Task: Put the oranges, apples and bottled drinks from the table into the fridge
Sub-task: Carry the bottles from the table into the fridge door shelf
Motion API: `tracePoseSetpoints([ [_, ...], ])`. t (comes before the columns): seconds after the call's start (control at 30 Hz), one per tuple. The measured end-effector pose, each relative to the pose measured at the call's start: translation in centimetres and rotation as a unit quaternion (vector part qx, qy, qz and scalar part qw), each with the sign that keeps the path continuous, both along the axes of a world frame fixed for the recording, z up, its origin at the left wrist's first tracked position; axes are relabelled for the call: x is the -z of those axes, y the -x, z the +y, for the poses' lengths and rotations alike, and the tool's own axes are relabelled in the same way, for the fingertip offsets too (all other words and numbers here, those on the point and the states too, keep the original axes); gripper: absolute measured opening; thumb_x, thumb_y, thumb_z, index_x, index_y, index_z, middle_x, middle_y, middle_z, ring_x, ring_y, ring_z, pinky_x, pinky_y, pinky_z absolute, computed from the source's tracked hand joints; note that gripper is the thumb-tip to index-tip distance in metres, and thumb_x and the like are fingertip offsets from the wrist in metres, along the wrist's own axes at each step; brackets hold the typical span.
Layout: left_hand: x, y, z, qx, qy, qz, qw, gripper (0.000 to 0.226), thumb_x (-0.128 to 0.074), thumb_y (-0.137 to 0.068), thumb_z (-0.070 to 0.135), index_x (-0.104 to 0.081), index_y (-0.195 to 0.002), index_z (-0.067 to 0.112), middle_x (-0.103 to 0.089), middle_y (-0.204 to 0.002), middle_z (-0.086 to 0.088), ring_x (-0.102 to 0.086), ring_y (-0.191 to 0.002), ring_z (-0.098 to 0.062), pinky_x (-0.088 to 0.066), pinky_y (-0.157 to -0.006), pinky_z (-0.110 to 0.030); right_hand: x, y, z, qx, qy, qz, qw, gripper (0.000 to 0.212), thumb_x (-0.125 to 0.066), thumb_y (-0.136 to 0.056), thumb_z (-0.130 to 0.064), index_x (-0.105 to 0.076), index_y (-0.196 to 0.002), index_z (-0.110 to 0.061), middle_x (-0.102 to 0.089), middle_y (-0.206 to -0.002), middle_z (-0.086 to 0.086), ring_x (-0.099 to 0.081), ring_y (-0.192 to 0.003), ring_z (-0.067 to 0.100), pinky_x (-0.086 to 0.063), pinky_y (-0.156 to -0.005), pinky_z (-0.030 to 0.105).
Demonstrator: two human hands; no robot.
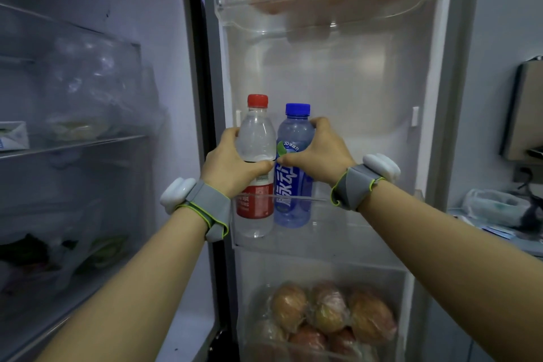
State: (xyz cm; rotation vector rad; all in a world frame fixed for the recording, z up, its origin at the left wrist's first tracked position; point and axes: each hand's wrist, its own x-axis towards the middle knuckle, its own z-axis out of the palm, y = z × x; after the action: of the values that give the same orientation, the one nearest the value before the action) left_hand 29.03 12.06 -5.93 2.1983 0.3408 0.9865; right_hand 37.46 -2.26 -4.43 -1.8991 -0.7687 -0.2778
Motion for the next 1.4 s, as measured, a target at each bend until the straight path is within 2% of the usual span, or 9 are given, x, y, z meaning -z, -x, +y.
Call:
tracePoseSetpoints([
  [0.1, 0.5, 0.1, 0.0, -0.003, -0.026, 0.015, 1.000, 0.079, -0.077, -0.064, 0.039, -0.033, -0.130, 0.029, -0.060, -0.112, -0.002, -0.060, -0.096, -0.025, -0.053, -0.082, -0.037, 0.3, -0.3, 0.3, -0.001, 0.028, 0.005, 1.000, 0.076, -0.084, -0.063, -0.027, -0.035, -0.120, -0.016, -0.051, -0.106, 0.000, -0.057, -0.090, 0.021, -0.056, -0.077, 0.041],
  [0.33, 1.3, 0.7, -0.2, -0.014, -0.050, 0.003, 0.999, 0.082, -0.075, -0.067, 0.045, -0.030, -0.134, 0.025, -0.059, -0.121, -0.004, -0.059, -0.102, -0.026, -0.050, -0.079, -0.034, 0.6, -0.4, 0.8, 0.025, 0.071, -0.023, 0.997, 0.086, -0.088, -0.056, -0.030, -0.035, -0.121, -0.014, -0.049, -0.124, 0.013, -0.057, -0.106, 0.030, -0.054, -0.085, 0.044],
  [0.43, 1.3, 0.8, -0.8, -0.037, -0.071, -0.001, 0.997, 0.090, -0.074, -0.063, 0.050, -0.028, -0.136, 0.024, -0.052, -0.128, -0.007, -0.052, -0.114, -0.031, -0.049, -0.089, -0.041, 0.6, -0.1, 0.3, 0.021, 0.089, -0.025, 0.995, 0.098, -0.087, -0.058, -0.030, -0.027, -0.133, -0.014, -0.048, -0.128, 0.014, -0.055, -0.110, 0.030, -0.053, -0.086, 0.041],
  [0.5, 0.9, 0.9, -1.8, -0.080, -0.094, -0.020, 0.992, 0.098, -0.072, -0.063, 0.053, -0.021, -0.141, 0.025, -0.038, -0.139, -0.010, -0.037, -0.126, -0.034, -0.038, -0.102, -0.045, 0.4, 0.3, -0.5, 0.024, 0.088, -0.035, 0.995, 0.104, -0.086, -0.061, -0.033, -0.020, -0.140, -0.016, -0.046, -0.131, 0.014, -0.054, -0.112, 0.030, -0.052, -0.085, 0.037],
  [0.6, -0.1, 1.1, -4.2, -0.094, -0.137, -0.081, 0.983, 0.088, -0.069, -0.069, 0.047, -0.023, -0.141, 0.024, -0.027, -0.142, -0.006, -0.026, -0.132, -0.030, -0.028, -0.107, -0.041, 0.0, 1.3, -2.4, 0.051, 0.049, -0.076, 0.995, 0.099, -0.082, -0.065, -0.037, -0.022, -0.141, -0.017, -0.045, -0.131, 0.015, -0.052, -0.114, 0.028, -0.049, -0.084, 0.033],
  [0.77, -0.3, 0.1, -9.9, 0.031, -0.135, -0.178, 0.974, 0.064, -0.061, -0.070, 0.034, -0.045, -0.129, 0.014, -0.040, -0.131, -0.009, -0.037, -0.123, -0.029, -0.029, -0.101, -0.025, 0.3, 3.6, -7.9, 0.102, -0.020, -0.124, 0.987, 0.075, -0.074, -0.073, -0.034, -0.034, -0.134, -0.017, -0.049, -0.125, 0.009, -0.053, -0.109, 0.021, -0.046, -0.090, 0.033],
  [0.9, 0.5, -1.4, -15.3, 0.111, -0.122, -0.194, 0.967, 0.057, -0.060, -0.072, 0.031, -0.048, -0.125, 0.012, -0.044, -0.127, -0.012, -0.046, -0.116, -0.030, -0.043, -0.097, -0.040, 1.5, 4.6, -13.3, 0.169, -0.060, -0.128, 0.975, 0.064, -0.072, -0.075, -0.030, -0.040, -0.129, -0.018, -0.050, -0.117, 0.004, -0.053, -0.104, 0.015, -0.046, -0.090, 0.030],
  [1.27, 6.1, -2.5, -37.4, 0.404, -0.072, -0.141, 0.901, 0.055, -0.059, -0.076, 0.032, -0.046, -0.126, 0.012, -0.043, -0.127, -0.011, -0.045, -0.118, -0.025, -0.037, -0.101, -0.033, 7.9, 10.0, -35.1, 0.411, -0.062, -0.100, 0.904, 0.053, -0.071, -0.075, -0.025, -0.047, -0.122, -0.017, -0.054, -0.112, 0.002, -0.054, -0.100, 0.016, -0.047, -0.090, 0.035],
  [1.4, 8.4, -0.5, -47.7, 0.499, -0.062, -0.111, 0.857, 0.053, -0.059, -0.079, 0.032, -0.045, -0.126, 0.012, -0.043, -0.127, -0.011, -0.045, -0.117, -0.024, -0.033, -0.097, -0.022, 10.3, 14.3, -44.3, 0.495, -0.050, -0.090, 0.863, 0.050, -0.071, -0.076, -0.025, -0.049, -0.120, -0.016, -0.055, -0.112, 0.003, -0.054, -0.100, 0.014, -0.047, -0.090, 0.033],
])
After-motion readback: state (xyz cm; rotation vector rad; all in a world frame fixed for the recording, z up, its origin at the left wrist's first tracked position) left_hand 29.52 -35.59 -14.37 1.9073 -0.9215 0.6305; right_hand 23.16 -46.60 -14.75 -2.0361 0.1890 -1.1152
